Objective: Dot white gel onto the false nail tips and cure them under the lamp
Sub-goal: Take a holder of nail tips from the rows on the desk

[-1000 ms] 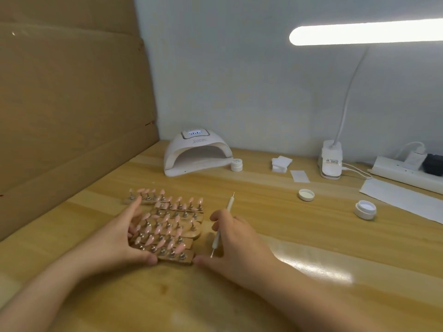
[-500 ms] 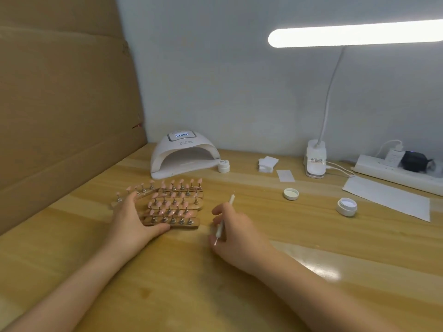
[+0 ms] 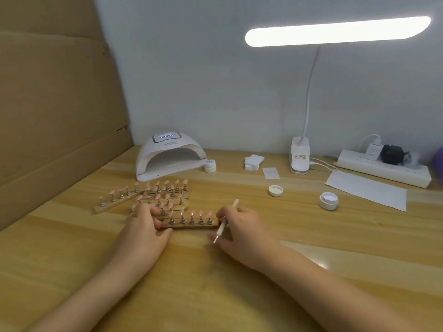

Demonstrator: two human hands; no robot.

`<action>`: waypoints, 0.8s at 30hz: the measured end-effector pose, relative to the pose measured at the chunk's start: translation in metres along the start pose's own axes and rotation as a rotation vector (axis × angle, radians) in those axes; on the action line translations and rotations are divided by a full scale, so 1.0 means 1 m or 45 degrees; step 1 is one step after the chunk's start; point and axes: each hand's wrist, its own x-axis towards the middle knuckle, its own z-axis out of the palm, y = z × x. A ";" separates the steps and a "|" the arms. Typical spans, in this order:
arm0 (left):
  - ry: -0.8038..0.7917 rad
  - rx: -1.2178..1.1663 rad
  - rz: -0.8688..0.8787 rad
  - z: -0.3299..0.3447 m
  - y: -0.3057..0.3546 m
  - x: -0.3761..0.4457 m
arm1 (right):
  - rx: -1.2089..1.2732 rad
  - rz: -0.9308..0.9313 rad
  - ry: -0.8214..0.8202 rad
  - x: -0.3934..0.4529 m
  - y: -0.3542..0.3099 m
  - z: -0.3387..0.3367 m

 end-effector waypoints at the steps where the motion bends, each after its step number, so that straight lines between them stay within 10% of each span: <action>1: -0.014 -0.022 0.051 0.006 0.009 -0.003 | -0.045 0.017 0.002 -0.006 0.010 -0.008; 8: -0.182 -0.036 0.382 0.061 0.093 -0.011 | -0.299 0.178 0.068 -0.058 0.068 -0.075; 24: -0.196 -0.017 0.371 0.106 0.155 -0.023 | -0.383 0.468 0.258 -0.101 0.100 -0.098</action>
